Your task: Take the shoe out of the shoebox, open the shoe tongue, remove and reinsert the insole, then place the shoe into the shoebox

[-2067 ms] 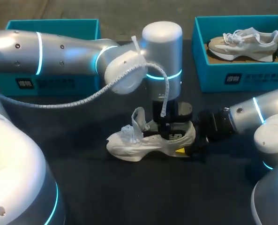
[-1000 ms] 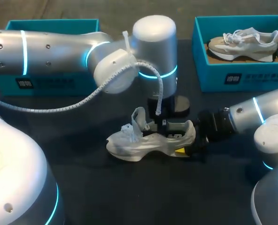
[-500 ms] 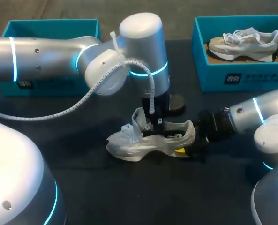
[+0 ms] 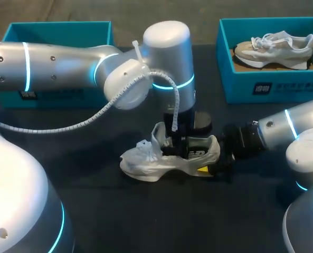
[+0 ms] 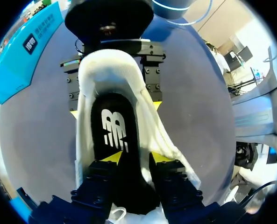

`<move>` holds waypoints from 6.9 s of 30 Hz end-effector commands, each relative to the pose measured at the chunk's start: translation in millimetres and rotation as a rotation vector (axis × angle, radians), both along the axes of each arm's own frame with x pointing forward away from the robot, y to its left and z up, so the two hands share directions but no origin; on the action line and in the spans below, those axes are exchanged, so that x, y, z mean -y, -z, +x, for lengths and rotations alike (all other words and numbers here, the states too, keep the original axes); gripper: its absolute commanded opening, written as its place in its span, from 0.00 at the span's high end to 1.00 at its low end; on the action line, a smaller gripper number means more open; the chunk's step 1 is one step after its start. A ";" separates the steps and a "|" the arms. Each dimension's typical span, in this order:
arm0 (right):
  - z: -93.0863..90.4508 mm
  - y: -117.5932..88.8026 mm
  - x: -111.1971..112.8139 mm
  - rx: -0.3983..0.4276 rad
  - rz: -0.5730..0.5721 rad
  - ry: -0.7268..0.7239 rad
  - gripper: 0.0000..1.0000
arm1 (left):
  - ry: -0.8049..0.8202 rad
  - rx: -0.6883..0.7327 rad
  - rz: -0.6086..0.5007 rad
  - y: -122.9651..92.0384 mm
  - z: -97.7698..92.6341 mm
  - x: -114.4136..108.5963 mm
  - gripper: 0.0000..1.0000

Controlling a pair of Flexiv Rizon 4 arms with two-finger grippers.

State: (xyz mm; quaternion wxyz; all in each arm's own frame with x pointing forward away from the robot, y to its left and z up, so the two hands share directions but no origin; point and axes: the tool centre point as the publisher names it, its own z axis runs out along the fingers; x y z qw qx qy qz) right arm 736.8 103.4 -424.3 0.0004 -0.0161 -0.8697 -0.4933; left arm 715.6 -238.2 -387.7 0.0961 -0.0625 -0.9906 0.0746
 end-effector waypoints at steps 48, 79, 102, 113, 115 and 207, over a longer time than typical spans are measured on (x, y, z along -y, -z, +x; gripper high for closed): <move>-0.2 -0.1 0.0 0.000 -0.003 0.001 1.00 | -0.032 0.175 0.061 41.9 24.9 -1.8 1.00; -0.2 -0.1 0.0 0.000 -0.003 0.001 1.00 | -0.051 0.069 -0.068 -29.5 26.1 -19.5 1.00; -0.2 -0.1 0.0 0.000 -0.003 0.001 1.00 | -0.039 -0.045 -0.274 -64.8 15.8 -12.0 1.00; -0.2 -0.1 0.0 0.000 -0.003 0.001 1.00 | -0.015 -0.087 -0.290 -62.5 9.3 12.6 1.00; -0.2 -0.1 0.0 0.000 -0.003 0.001 1.00 | -0.015 -0.094 -0.297 -62.9 8.7 16.0 1.00; -0.2 -0.1 0.0 0.000 -0.003 0.001 1.00 | 0.028 0.426 -0.382 -50.8 16.9 38.0 0.74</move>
